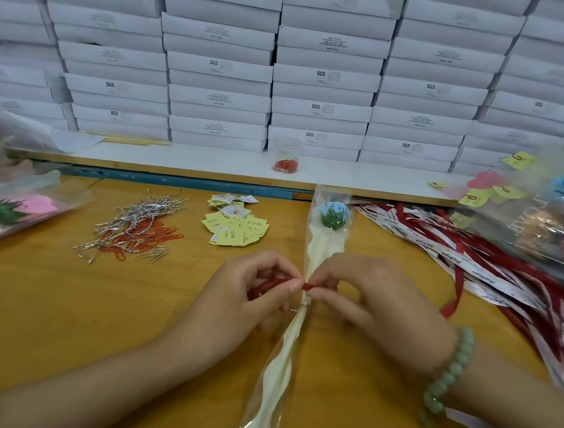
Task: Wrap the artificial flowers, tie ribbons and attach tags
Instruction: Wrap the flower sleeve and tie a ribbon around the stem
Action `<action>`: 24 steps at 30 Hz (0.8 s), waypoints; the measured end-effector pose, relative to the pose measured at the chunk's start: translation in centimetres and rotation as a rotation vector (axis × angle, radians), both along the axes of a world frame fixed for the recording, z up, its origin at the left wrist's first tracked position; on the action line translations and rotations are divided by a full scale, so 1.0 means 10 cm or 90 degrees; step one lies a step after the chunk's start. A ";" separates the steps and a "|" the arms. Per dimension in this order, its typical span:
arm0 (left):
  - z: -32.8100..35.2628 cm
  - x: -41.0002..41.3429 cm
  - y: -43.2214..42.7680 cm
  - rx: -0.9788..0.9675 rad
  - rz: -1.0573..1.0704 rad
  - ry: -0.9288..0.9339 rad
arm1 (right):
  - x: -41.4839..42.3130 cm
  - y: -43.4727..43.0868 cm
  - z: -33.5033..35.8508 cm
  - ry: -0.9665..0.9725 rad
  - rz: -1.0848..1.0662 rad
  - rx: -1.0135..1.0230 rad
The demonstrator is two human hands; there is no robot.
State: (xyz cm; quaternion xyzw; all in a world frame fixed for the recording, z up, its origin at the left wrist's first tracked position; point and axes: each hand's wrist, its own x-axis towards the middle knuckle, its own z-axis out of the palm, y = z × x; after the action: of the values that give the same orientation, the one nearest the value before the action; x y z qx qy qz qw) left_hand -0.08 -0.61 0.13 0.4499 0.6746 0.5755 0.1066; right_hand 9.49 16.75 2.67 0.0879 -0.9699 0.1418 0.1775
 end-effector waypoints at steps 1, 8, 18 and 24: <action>-0.01 -0.01 0.00 0.004 0.003 -0.017 | -0.01 0.03 0.01 0.005 -0.009 -0.011; -0.08 -0.11 0.02 -0.091 0.143 -0.031 | 0.01 0.27 0.06 -0.079 -0.319 0.200; -0.03 -0.07 0.01 -0.201 0.130 0.094 | 0.07 0.13 0.13 -0.248 -0.258 0.221; 0.00 -0.04 0.02 -0.215 0.120 0.088 | 0.06 0.03 0.08 -0.193 -0.174 0.080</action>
State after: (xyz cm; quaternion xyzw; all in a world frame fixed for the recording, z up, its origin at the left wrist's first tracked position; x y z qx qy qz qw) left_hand -0.46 -0.38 0.12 0.3992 0.8061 0.4295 0.0794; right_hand 10.11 17.08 3.49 -0.0561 -0.9953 0.0671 0.0414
